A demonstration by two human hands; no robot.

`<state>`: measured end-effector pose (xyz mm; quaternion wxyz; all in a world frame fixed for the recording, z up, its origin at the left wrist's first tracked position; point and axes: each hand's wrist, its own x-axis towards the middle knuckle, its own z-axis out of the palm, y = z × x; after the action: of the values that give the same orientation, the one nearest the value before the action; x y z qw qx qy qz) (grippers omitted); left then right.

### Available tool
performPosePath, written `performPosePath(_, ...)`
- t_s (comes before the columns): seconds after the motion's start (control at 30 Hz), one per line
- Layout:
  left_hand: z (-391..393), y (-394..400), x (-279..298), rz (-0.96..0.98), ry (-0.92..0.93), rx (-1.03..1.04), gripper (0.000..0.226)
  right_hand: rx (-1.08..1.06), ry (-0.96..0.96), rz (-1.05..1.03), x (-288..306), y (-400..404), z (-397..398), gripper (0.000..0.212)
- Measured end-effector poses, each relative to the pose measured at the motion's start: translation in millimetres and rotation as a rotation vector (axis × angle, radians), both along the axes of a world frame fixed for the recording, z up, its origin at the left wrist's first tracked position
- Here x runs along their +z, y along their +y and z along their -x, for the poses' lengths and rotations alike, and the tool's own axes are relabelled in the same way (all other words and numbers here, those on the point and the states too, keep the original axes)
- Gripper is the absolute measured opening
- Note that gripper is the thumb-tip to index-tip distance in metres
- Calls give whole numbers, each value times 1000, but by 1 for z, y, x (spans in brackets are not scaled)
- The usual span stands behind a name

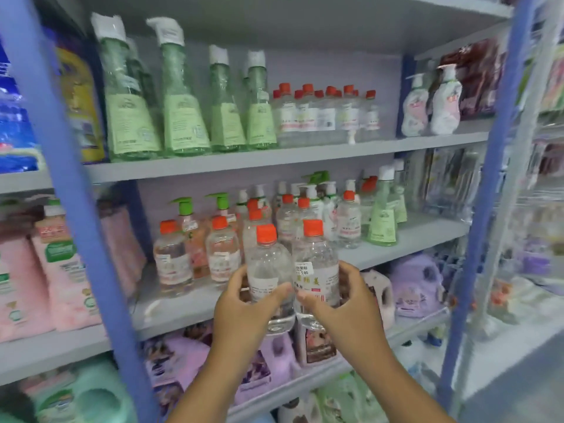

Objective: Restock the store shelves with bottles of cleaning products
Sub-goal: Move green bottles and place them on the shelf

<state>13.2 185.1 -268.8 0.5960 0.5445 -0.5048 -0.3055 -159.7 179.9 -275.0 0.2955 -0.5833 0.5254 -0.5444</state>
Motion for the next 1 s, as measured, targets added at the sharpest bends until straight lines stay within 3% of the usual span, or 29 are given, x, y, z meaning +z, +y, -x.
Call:
performPosePath(0.1,36,-27,2,-4,4,11,52,2,-14,-27,-2,-29,34,87)
performPosePath(0.27,78,-82,3,9,-12,-3,51,-32,-43,-26,-8,-79,73,74)
performPosePath(0.4,97,-133,-5,16,-53,3,81,-52,-27,-26,-9,-122,92,70)
performPosePath(0.53,110,-173,-12,55,-73,72,69,-73,-10,-34,-10,-168,107,66)
performPosePath(0.8,123,-214,-28,99,-115,233,71,43,5,-44,-20,-240,116,73)
performPosePath(0.9,138,-222,-37,104,-156,283,76,91,94,-19,-31,-260,124,70)
performPosePath(1.0,156,-228,-40,109,-163,350,71,93,265,62,-37,-277,136,88)
